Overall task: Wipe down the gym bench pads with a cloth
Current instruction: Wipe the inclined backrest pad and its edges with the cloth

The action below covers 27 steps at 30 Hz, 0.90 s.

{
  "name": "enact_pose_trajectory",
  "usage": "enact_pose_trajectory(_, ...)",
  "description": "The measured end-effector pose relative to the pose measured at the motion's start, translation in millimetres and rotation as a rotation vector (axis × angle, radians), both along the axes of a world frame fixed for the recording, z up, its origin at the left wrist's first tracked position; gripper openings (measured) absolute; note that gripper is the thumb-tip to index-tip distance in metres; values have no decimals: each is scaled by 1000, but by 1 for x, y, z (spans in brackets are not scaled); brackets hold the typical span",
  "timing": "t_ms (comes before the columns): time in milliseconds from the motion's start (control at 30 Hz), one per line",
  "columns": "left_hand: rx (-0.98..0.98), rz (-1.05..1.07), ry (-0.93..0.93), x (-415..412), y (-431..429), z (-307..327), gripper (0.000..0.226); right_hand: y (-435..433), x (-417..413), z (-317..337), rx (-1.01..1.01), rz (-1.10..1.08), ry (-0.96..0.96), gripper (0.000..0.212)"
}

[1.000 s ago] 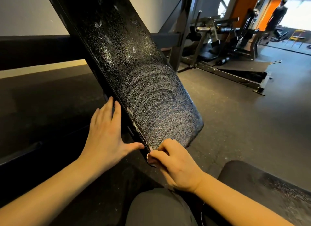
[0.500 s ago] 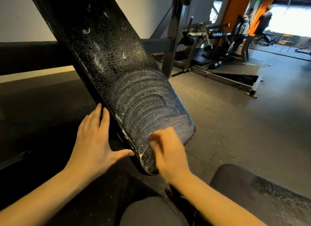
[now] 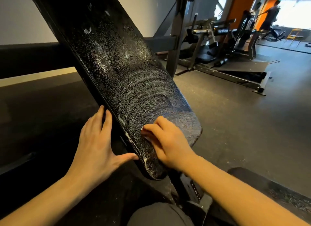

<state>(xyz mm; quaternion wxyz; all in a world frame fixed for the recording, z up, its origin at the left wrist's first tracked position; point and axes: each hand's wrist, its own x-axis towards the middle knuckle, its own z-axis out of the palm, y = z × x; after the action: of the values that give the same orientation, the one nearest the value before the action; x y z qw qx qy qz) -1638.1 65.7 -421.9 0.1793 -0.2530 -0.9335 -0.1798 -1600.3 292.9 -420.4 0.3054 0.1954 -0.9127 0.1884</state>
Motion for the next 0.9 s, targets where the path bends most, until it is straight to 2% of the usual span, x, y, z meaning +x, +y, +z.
enact_pose_trajectory(33, -2, -3, -1, 0, 0, 0, 143, 19, -10, 4, 43, -40, 20, 25)
enact_pose_trajectory(67, 2, -6, -3, 0, 0, 0, 142, 42, -24, 5, 3, -171, 28, 25)
enact_pose_trajectory(167, 6, -5, 1, 1, 0, 1, 142, 104, -64, 10, -293, -732, -69, 23)
enact_pose_trajectory(233, 4, -3, -6, 0, 0, 1, 143, 88, -72, 15, -340, -858, -58, 22)
enact_pose_trajectory(267, 9, -4, -7, -1, 0, 0, 143, 65, -69, 19, -352, -795, -26, 19)
enact_pose_trajectory(333, 8, -10, 0, -3, 0, -3, 143, 11, -48, 21, -319, -445, 58, 17)
enact_pose_trajectory(400, 21, -6, 9, -3, -1, -5, 141, -29, -15, 12, -154, -8, 41, 21)
enact_pose_trajectory(433, 24, -5, 12, -3, -1, -5, 141, -33, -7, 11, -31, 114, 29, 25)
enact_pose_trajectory(467, 24, -7, 13, -3, -1, -4, 141, -23, -11, 15, 56, 146, 35, 27)
enact_pose_trajectory(533, 31, -16, 7, -2, 0, -3, 142, 14, -38, 21, 43, -61, 65, 23)
enact_pose_trajectory(633, 28, -24, 4, 0, -1, -1, 140, 74, -82, 37, -237, -567, 21, 19)
enact_pose_trajectory(700, 21, -22, -3, -1, 0, -1, 141, 58, -89, 43, -340, -703, -2, 18)
enact_pose_trajectory(733, 19, -20, -8, -1, 0, -1, 142, 33, -86, 44, -340, -641, -4, 16)
enact_pose_trajectory(800, 16, -17, -3, -2, 0, -2, 142, -27, -64, 42, -244, -286, 64, 16)
enact_pose_trajectory(867, 15, -14, 12, -4, -1, -3, 139, -56, -37, 32, -30, 88, 74, 22)
enact_pose_trajectory(900, 15, -13, 13, -3, -1, -3, 139, -48, -34, 32, 75, 163, 75, 24)
